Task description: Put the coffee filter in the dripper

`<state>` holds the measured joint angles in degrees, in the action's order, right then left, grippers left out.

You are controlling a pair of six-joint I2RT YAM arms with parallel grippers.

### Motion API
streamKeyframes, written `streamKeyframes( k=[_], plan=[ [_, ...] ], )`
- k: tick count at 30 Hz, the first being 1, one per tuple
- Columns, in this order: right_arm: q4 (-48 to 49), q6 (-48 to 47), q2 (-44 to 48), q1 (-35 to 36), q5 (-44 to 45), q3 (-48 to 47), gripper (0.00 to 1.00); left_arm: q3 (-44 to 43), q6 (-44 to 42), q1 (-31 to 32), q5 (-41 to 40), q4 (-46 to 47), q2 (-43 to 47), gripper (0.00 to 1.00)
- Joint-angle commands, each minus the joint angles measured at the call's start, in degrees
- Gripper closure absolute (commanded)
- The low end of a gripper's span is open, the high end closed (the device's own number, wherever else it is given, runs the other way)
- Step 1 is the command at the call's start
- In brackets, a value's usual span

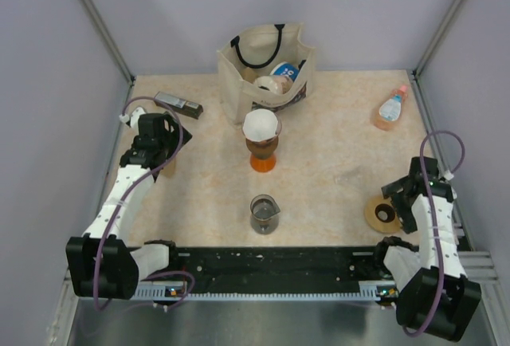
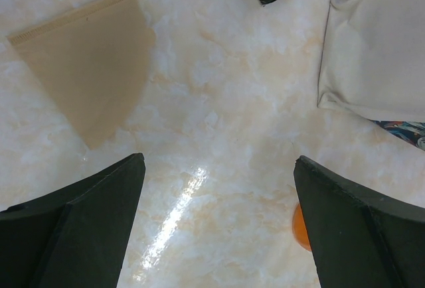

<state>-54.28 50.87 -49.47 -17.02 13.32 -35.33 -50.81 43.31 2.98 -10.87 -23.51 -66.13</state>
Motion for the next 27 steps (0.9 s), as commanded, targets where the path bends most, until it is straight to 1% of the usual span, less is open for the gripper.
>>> streamKeyframes(
  k=[1, 3, 4, 6, 9, 11, 14, 18, 19, 21, 24, 25, 26, 27],
  plan=[
    [-3.99, 3.53, -2.64, -0.21, -3.74, 0.53, 0.01, -0.43, -1.30, -0.35, 0.50, 2.15, 0.56, 0.01],
    [-4.52, 5.02, -2.65, -0.12, -3.65, 1.49, 0.01, -0.35, -1.21, -0.35, 0.41, 2.15, 0.82, 0.01],
    [-4.69, 7.29, -2.04, -0.21, -4.52, 3.58, 0.02, -0.08, -1.21, -0.35, 0.33, 2.24, 1.26, 0.01],
    [-4.52, 8.97, -1.07, -0.21, -4.89, 5.44, 0.04, 0.35, -0.95, -0.35, 0.59, 2.76, 1.88, 0.01],
    [-4.34, 11.43, -0.80, -0.12, -3.22, 6.94, 0.08, 0.97, -0.86, -0.35, 1.12, 3.99, 1.97, 0.01],
    [-3.73, 11.88, -0.10, -0.21, -1.73, 7.03, 0.11, 0.97, -0.77, -0.35, 1.47, 4.00, 1.71, 0.01],
    [-0.75, 12.06, 0.26, -0.21, -2.25, 8.61, 0.20, 0.71, -0.68, -0.35, 1.47, 3.65, 1.70, 0.01],
    [1.80, 12.50, -0.98, -0.21, -1.72, 10.19, 0.25, 0.71, -0.60, -0.35, 1.56, 3.47, 2.23, 0.01],
    [2.42, 12.50, -1.06, -0.21, -1.46, 10.46, 0.29, 0.80, -0.68, -0.35, 1.73, 3.73, 2.49, 0.01],
    [3.04, 12.76, -0.98, -0.12, -1.19, 10.98, 0.32, 0.97, -0.51, -0.35, 1.73, 3.64, 2.67, 0.01],
    [3.65, 12.59, -0.28, -0.21, -1.63, 11.42, 0.33, 0.88, -0.68, -0.35, 1.82, 3.56, 3.02, 0.01],
    [4.35, 12.41, -0.01, -0.21, -1.72, 11.60, 0.35, 1.06, -0.60, -0.35, 1.82, 3.73, 3.11, 0.01],
    [5.14, 12.15, 0.25, -0.21, -1.72, 11.60, 0.41, 1.15, -0.51, -0.35, 1.91, 3.91, 3.28, 0.01],
    [6.28, 11.62, 0.25, -0.12, -1.89, 11.78, 0.50, 1.24, -0.59, -0.35, 2.08, 3.99, 3.11, 0.01]
  ],
)
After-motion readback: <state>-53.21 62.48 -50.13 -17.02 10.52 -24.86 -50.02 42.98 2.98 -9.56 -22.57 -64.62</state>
